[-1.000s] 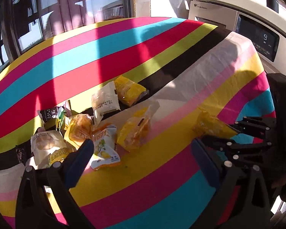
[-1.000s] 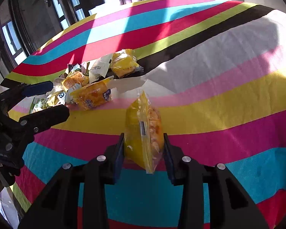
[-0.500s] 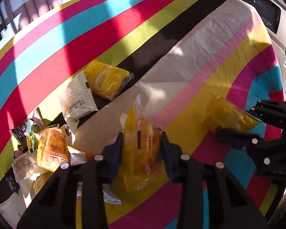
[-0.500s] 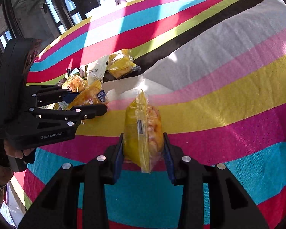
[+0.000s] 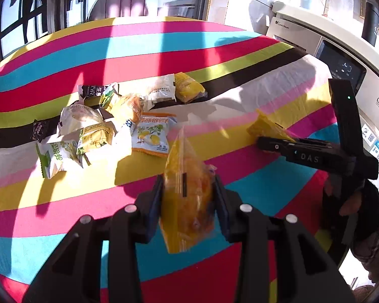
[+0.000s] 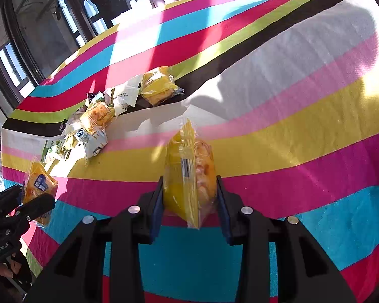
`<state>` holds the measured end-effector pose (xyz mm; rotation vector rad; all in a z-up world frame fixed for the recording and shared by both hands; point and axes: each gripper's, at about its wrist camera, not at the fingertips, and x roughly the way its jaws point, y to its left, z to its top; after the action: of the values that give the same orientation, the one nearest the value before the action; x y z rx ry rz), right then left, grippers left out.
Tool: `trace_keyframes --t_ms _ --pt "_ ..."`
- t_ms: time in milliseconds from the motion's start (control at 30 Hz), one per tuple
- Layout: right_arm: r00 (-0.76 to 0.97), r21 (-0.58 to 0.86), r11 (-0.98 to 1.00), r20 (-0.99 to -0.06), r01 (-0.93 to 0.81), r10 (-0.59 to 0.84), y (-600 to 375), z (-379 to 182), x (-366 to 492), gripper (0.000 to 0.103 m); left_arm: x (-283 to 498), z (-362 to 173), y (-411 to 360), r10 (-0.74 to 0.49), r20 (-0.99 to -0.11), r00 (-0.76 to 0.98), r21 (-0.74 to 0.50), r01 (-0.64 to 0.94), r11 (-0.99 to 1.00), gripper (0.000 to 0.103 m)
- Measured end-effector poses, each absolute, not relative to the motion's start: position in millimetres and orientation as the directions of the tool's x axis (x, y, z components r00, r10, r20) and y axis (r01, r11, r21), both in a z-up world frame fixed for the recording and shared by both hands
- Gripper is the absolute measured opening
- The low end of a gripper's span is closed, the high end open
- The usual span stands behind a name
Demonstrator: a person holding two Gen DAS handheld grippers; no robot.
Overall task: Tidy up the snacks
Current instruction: 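Grasp a yellow pastry bag with the left tool while the right tool holds its bag, then carry both yellow bags to the white box and release them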
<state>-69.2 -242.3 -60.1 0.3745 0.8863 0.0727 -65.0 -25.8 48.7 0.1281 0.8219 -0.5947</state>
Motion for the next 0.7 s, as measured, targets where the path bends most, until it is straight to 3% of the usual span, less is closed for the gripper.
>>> trace_keyframes --t_ms 367,700 --pt "0.638 0.269 0.955 -0.759 0.129 0.128 -232.9 -54.7 -72.7 0.037 -108.2 44.9 41.5 -0.473 -0.707 0.526 -0.246 0.444 0.861 0.039" --pt "0.598 0.323 0.942 -0.738 -0.094 0.313 -136.6 -39.5 -100.2 0.037 -144.7 48.7 126.8 -0.387 -0.712 0.586 -0.237 0.319 0.918 0.040"
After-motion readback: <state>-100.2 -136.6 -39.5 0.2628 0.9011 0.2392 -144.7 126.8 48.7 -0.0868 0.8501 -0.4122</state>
